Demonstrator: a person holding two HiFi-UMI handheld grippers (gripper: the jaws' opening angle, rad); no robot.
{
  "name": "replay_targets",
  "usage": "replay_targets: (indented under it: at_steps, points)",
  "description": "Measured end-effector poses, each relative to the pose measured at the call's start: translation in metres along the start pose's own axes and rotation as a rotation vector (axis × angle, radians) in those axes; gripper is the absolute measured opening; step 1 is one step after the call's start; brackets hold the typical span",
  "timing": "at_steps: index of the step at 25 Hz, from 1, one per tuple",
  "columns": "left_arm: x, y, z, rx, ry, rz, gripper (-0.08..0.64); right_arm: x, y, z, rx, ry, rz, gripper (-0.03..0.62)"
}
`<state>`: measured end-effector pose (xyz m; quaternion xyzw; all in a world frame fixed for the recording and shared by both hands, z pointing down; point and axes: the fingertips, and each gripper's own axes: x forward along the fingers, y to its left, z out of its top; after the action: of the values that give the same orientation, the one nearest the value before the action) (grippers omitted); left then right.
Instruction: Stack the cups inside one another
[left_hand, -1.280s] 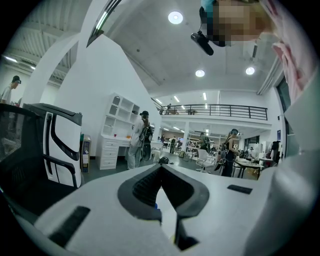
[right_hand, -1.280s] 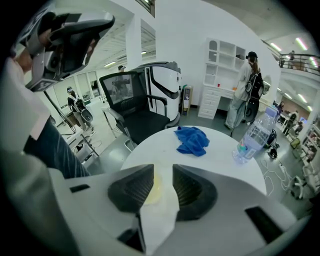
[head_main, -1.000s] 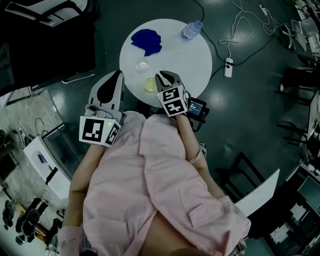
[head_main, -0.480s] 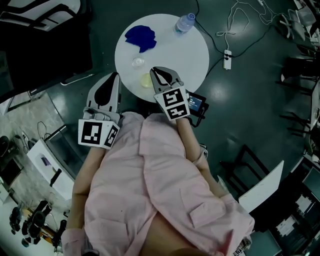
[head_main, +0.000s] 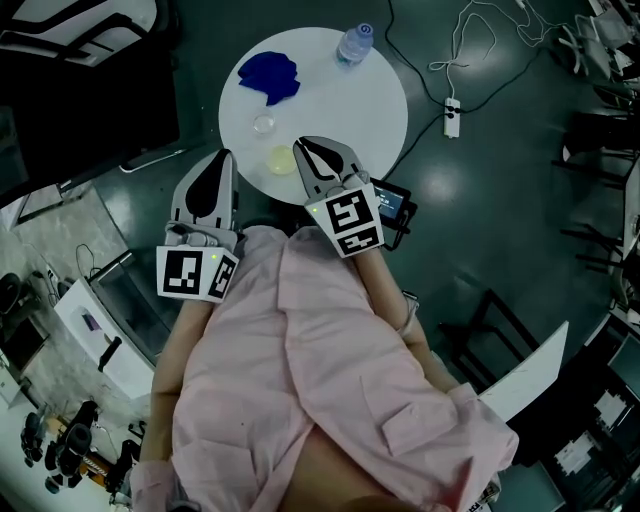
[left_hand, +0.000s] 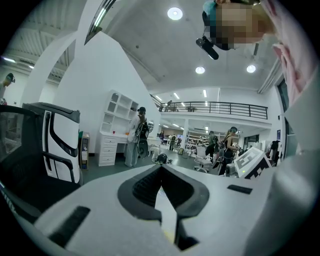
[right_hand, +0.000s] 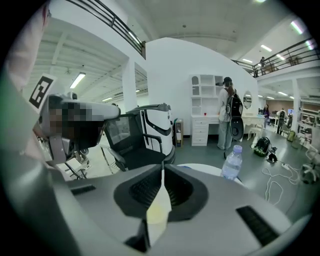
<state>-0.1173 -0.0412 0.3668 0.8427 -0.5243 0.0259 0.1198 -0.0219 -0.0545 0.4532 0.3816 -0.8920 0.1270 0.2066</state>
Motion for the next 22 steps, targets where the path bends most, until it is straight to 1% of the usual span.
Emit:
replay_targets:
  at_steps: [5,9,12,18,22]
  points:
    - [0.004,-0.018,0.003,-0.026,-0.022,0.005,0.009,-0.02,-0.002,0.007,-0.021,-0.021,0.015,0.037]
    - [0.008,-0.033,0.005,-0.032,-0.047,0.009,0.009,-0.036,-0.007,0.0,-0.033,-0.016,0.019,0.037]
    - [0.007,-0.043,0.004,-0.026,-0.058,0.016,0.009,-0.05,-0.018,-0.003,-0.022,-0.03,0.001,0.037]
    - [0.004,-0.056,-0.004,-0.011,-0.066,0.032,0.009,-0.075,-0.037,0.002,0.017,-0.093,-0.047,0.037]
    - [0.0,-0.059,-0.004,-0.012,-0.077,0.043,0.009,-0.082,-0.036,0.001,-0.005,-0.098,-0.049,0.037]
